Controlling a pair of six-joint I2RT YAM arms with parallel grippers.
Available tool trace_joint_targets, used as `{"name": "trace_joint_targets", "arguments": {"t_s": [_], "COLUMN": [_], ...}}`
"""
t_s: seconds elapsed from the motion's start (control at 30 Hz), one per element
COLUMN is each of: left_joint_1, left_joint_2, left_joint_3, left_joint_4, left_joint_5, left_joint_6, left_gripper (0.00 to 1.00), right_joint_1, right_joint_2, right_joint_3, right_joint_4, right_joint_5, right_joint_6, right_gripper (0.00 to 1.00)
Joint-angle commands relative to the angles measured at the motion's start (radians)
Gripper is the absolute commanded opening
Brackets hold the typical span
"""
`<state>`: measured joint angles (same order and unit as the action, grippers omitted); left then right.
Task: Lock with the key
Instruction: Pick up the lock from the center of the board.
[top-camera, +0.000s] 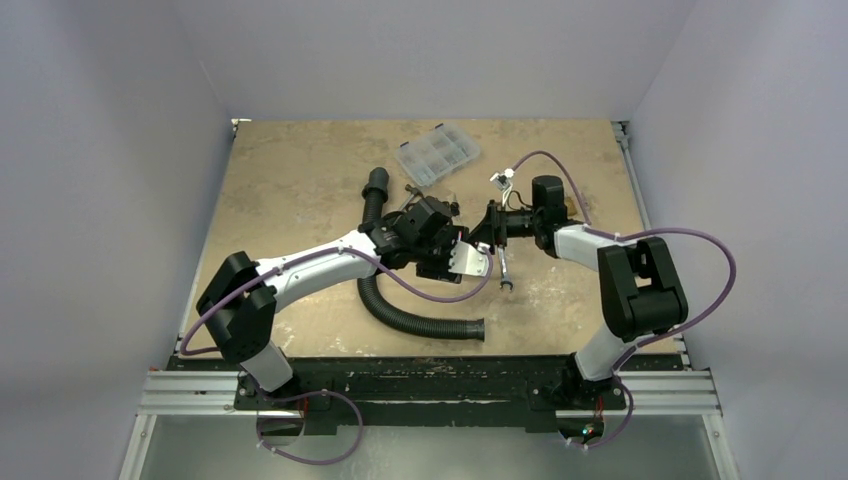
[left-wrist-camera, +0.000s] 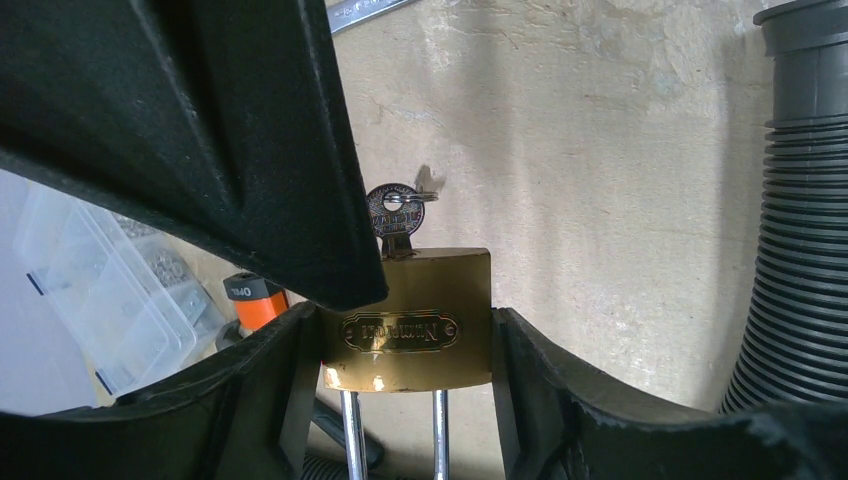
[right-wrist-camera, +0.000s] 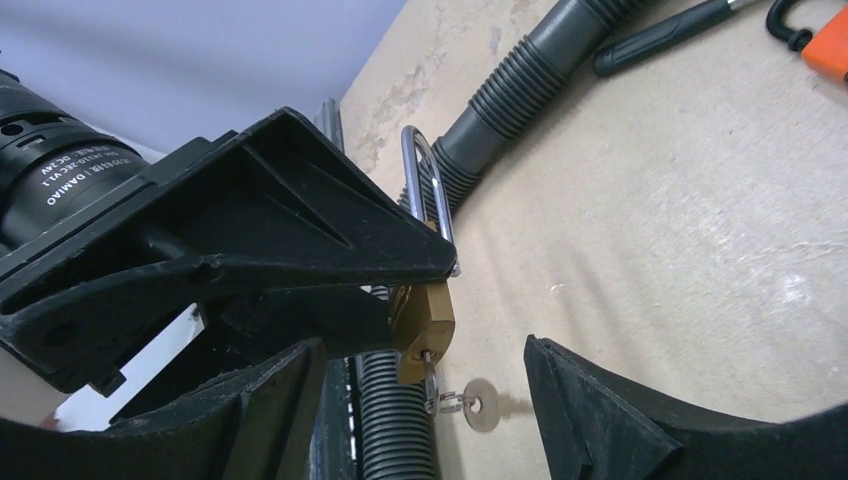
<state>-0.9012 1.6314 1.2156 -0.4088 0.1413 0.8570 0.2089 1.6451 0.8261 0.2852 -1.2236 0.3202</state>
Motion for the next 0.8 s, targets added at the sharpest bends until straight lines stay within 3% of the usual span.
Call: {"name": "trace_joint_targets", "arguments": {"t_s": [0.0,0.2,0.33,0.4,0.5,0.6,0.77], "left_joint_1": [-0.013,-0.021,-0.022,-0.022,-0.024,-0.025,-0.025], "left_joint_2": [-0.038,-0.030,-0.028,-0.029,-0.028,-0.026,-0.020], "left_joint_3": [0.064,0.081,0.090,0.094,0.096,0.099,0.102], "left_joint_4": [0.044,0.042,0.037,0.034,0.030,0.028,0.028], "left_joint_5": [0.002,0.003,0.004,0.004,0.003,0.002,0.006], "left_joint_6": [0.015,0.011,0.010,0.010,0.013,0.012,0.007], "left_gripper": [0.23,0.22,0.22,0.22,0.22,0.22,0.22], "right_joint_1": [0.017,0.050,0.050,0.050,0.050,0.050,0.052], "right_joint_2": [0.017,0.052,0.093,0.135,0.272,0.302,0.291], "right_joint_3": [-0.002,-0.059,-0.111,-0.149,-0.156,-0.148,-0.162], "right_joint_4": [0.081,0.372,0.662,0.916,1.467,1.503,1.502], "right_joint_5": [-0.060,-0.097,-0.108,-0.109,-0.132,-0.130,-0.108], "right_joint_6": [0.071,0.316,0.535,0.739,1.140,1.177,1.180], "right_gripper": [0.80,0.69,0.60,0.56,0.49,0.38,0.32]}}
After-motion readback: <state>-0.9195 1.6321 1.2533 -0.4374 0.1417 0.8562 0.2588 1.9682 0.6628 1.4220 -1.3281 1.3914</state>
